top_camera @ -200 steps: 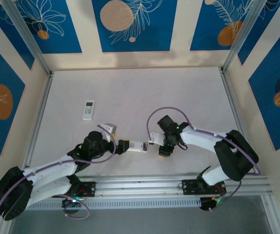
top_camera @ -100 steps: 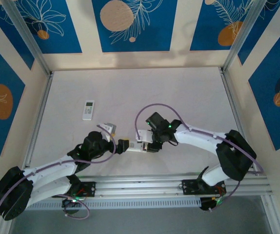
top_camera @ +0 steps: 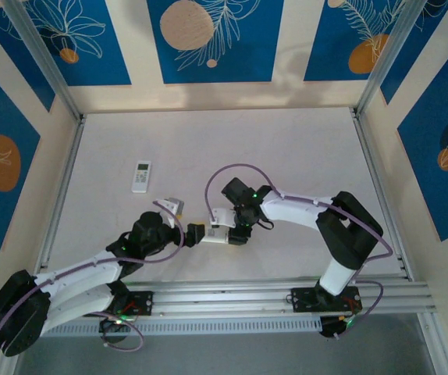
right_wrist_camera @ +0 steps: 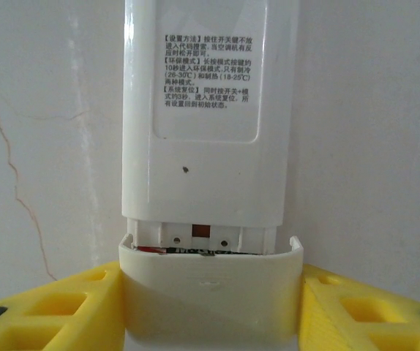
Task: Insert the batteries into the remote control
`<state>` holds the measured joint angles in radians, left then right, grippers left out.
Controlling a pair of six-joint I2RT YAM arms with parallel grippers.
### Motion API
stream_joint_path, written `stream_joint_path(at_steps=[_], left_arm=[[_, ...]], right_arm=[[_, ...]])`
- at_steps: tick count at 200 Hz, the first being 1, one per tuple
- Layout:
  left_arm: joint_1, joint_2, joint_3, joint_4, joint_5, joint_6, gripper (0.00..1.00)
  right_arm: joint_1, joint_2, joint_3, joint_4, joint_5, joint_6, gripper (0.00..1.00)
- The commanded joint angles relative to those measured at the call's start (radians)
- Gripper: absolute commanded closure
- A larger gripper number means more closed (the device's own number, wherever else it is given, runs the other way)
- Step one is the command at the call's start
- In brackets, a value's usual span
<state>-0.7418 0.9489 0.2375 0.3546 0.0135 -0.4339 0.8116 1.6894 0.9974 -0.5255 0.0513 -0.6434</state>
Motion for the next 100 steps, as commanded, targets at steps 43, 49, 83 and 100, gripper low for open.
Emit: stream_joint_path(at_steps=[43,49,83,100], left_arm=[[-0.004,-0.011,-0.012,-0.005,-0.023,0.026,0.00],[-0.005,-0.010,-0.012,-0.005,-0.023,0.026,0.00],[-0.004,-0.009,-0.013,0.000,-0.021,0.024,0.00],[-0.005,-0.009,-0.011,-0.003,-0.024,0.022,0.00]], right_arm=[[0.015,0.062,0.071,-0.112,-0.069,0.063,0.44],[0.015,0.062,0.072,-0.117,-0.073,0.067,0.44],[0.018,0.064,0.080,-0.134,-0.071,0.082,0.39],[0.018,0.058,0.081,-0.135,-0.069,0.086,0.35]])
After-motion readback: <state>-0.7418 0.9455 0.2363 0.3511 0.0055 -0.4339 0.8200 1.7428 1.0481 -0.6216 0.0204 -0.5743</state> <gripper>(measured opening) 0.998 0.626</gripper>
